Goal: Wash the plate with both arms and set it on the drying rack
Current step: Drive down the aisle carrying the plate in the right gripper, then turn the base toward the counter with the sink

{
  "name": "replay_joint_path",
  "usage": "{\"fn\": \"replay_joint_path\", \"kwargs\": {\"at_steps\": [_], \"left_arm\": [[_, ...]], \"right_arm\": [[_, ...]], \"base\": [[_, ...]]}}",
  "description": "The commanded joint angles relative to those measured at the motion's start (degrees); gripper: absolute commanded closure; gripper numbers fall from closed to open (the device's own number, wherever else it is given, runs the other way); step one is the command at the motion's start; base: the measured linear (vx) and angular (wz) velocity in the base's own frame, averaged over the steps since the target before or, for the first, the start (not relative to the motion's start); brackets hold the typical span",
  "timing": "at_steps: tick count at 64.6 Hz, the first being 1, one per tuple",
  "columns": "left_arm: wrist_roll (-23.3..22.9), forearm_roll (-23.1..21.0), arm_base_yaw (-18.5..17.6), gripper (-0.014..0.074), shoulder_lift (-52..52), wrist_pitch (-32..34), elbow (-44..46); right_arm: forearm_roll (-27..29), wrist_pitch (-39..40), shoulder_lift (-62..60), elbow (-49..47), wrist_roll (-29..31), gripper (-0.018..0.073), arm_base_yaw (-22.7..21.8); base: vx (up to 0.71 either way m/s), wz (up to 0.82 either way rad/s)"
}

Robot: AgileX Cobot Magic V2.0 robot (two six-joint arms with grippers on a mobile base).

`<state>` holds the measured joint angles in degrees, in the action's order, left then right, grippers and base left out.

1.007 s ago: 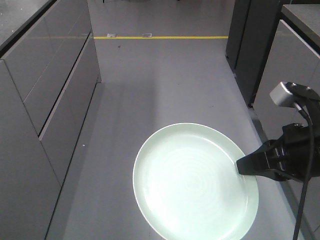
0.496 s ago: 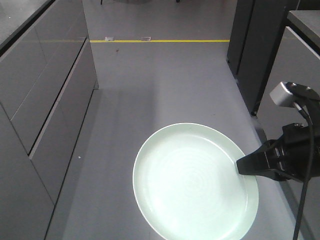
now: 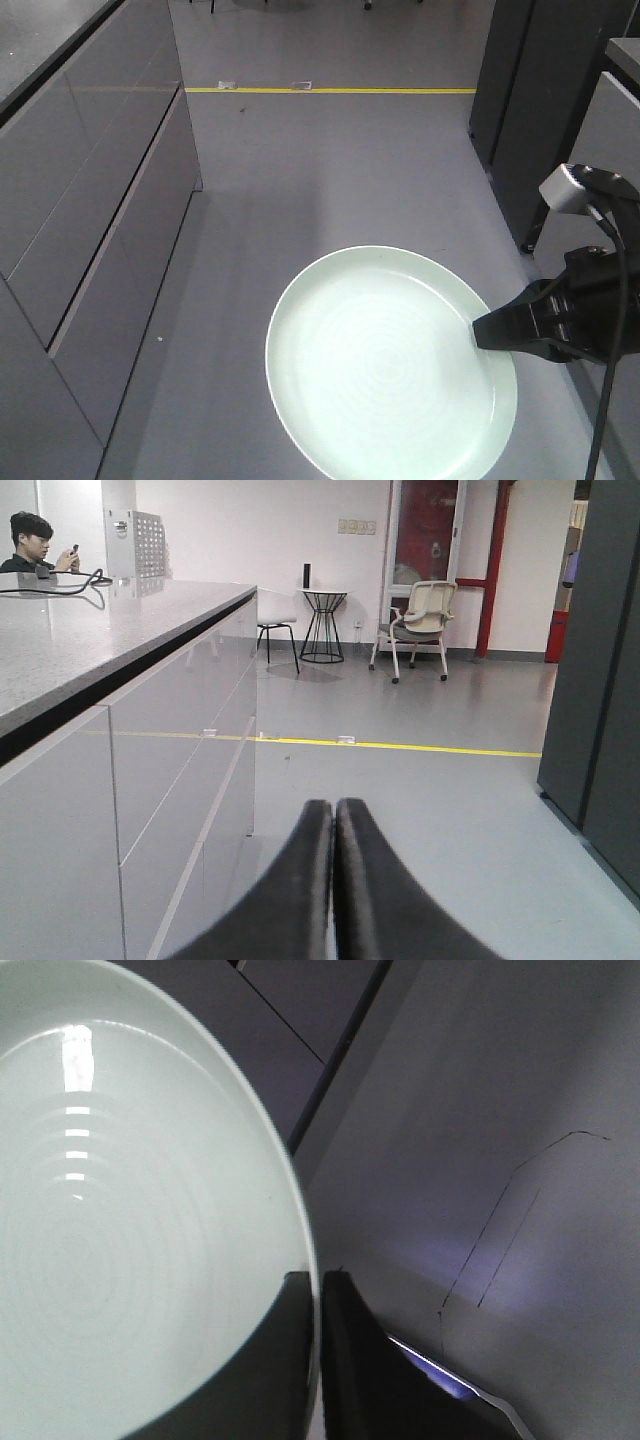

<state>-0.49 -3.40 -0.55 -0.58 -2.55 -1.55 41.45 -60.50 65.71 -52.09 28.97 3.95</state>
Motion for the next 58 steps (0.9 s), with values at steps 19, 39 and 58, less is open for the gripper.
{"fn": "replay_joint_path", "kwargs": {"at_steps": [19,39,58], "left_arm": [[-0.48,-0.1,-0.42,0.0603,-0.91,4.32,1.51],[-0.48,-0.1,-0.42,0.0603,-0.91,4.32,1.51],[-0.48,-0.1,-0.42,0.0603,-0.91,4.32,1.51]], "right_arm": [[2.89,1.19,-1.16,-1.32,0.44,0.0561,-0.07],[2.89,1.19,-1.16,-1.32,0.44,0.0561,-0.07],[2.89,1.19,-1.16,-1.32,0.44,0.0561,-0.07]], "base": [[0.22,0.01],[0.2,-0.06],[0.18,-0.12]]}}
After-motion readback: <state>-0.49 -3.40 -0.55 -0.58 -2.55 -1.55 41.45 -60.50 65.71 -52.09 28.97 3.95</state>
